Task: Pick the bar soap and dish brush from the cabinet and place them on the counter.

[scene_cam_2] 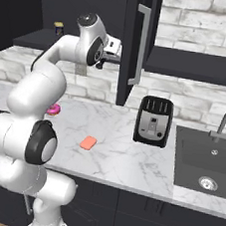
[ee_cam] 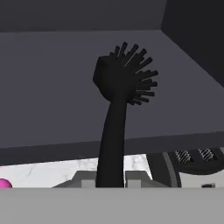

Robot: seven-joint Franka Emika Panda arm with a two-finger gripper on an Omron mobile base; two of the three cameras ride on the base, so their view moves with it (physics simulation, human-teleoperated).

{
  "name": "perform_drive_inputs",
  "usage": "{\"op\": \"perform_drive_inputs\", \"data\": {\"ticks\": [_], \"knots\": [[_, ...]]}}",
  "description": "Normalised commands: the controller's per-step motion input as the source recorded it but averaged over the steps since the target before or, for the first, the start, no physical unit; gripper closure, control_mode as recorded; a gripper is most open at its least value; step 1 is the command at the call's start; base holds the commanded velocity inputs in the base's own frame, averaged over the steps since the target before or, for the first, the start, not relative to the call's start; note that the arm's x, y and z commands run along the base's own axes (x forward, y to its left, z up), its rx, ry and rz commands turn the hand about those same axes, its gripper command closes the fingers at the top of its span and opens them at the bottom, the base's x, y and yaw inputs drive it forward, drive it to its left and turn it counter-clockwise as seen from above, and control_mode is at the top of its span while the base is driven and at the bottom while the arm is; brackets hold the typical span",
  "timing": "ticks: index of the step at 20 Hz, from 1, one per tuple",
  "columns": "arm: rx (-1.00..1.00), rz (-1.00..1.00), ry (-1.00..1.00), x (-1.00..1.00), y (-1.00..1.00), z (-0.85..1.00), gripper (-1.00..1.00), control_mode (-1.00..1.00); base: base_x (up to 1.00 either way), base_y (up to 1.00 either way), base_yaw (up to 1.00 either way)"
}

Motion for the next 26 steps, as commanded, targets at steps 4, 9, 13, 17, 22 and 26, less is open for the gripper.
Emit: {"op": "perform_drive_inputs", "data": {"ticks": [4, 9, 13, 17, 22, 26], "knots": [[0.0, 0.0, -0.02, -0.78, 0.15, -0.2, 1.0, -1.0, 0.0, 0.0, 0.0], [0.01, 0.0, 0.02, -0.61, 0.31, -0.18, 1.0, -1.0, 0.0, 0.0, 0.0], [0.02, 0.0, 0.07, -0.47, 0.4, -0.23, 1.0, -1.0, 0.0, 0.0, 0.0], [0.03, 0.0, 0.1, -0.37, 0.36, -0.3, 1.0, -1.0, 0.0, 0.0, 0.0], [0.04, 0.0, 0.1, -0.28, 0.3, -0.31, 1.0, -1.0, 0.0, 0.0, 0.0], [0.05, 0.0, 0.09, -0.17, 0.32, -0.36, 1.0, -1.0, 0.0, 0.0, 0.0]]}}
